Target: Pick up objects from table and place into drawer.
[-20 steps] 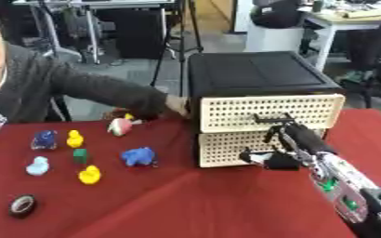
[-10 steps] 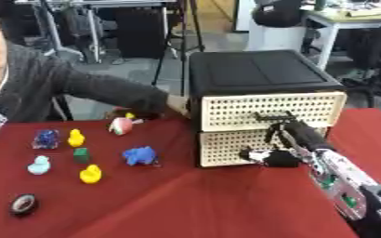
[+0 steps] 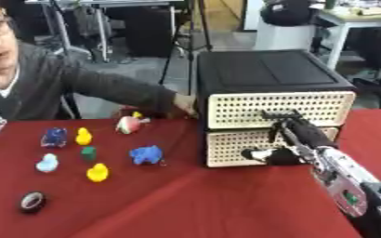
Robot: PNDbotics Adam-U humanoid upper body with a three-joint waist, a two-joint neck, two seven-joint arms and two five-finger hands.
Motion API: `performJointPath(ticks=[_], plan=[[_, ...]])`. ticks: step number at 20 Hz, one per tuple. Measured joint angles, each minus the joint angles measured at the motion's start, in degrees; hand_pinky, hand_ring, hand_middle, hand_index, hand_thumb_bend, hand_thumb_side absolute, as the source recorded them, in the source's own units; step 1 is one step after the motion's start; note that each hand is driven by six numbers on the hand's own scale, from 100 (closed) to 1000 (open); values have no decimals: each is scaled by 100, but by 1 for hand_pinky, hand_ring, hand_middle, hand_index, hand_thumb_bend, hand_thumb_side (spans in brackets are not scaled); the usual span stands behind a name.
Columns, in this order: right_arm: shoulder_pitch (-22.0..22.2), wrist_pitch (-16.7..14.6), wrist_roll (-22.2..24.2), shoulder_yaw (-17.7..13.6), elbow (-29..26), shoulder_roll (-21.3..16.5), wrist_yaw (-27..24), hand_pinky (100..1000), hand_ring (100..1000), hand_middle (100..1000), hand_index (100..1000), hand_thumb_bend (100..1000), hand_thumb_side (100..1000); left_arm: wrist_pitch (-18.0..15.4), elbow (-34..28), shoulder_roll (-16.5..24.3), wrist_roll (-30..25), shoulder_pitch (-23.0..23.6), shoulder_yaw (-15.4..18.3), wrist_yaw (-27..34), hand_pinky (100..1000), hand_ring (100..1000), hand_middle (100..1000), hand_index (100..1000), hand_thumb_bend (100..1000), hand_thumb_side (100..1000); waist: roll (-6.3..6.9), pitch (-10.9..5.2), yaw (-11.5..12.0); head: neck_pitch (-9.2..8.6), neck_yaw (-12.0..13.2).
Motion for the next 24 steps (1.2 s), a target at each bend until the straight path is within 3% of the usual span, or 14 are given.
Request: performJointPath(ticks=[7, 8, 9, 10, 17, 24], plan=[[-26, -28, -20, -33, 115, 0, 48, 100, 100, 162, 671, 763, 813, -8, 0, -2, -10, -1, -1, 1, 390, 385, 410, 619, 648, 632, -13, 4, 21, -4, -22], [-18, -36, -22, -33, 104, 0, 47, 100, 100, 163, 671, 851, 855, -8, 0, -2, -10, 0, -1, 1, 390, 385, 410, 619, 648, 632, -25, 4, -3, -4, -18], [10, -47, -16, -33, 69, 0, 39, 100, 100, 166, 672, 769, 807, -8, 0, -2, -10, 4, 0, 1, 391, 385, 411, 619, 648, 634, -37, 3, -32, -4, -12], [58, -57, -6, -32, 7, 0, 20, 100, 100, 168, 672, 772, 806, -8, 0, -2, -10, 13, 1, 1, 391, 385, 411, 619, 647, 635, -51, 2, -57, -4, -4], [582, -54, 81, 8, -905, -20, -370, 100, 100, 182, 674, 773, 807, -1, 6, 10, -16, 221, 9, 0, 392, 386, 410, 617, 642, 645, -182, -137, -333, 13, 61], [1089, 48, 228, 40, -1793, -42, -687, 100, 100, 199, 669, 762, 812, 3, 77, 68, -22, 492, 39, -1, 394, 386, 410, 615, 632, 659, -313, -290, -516, 182, 110]])
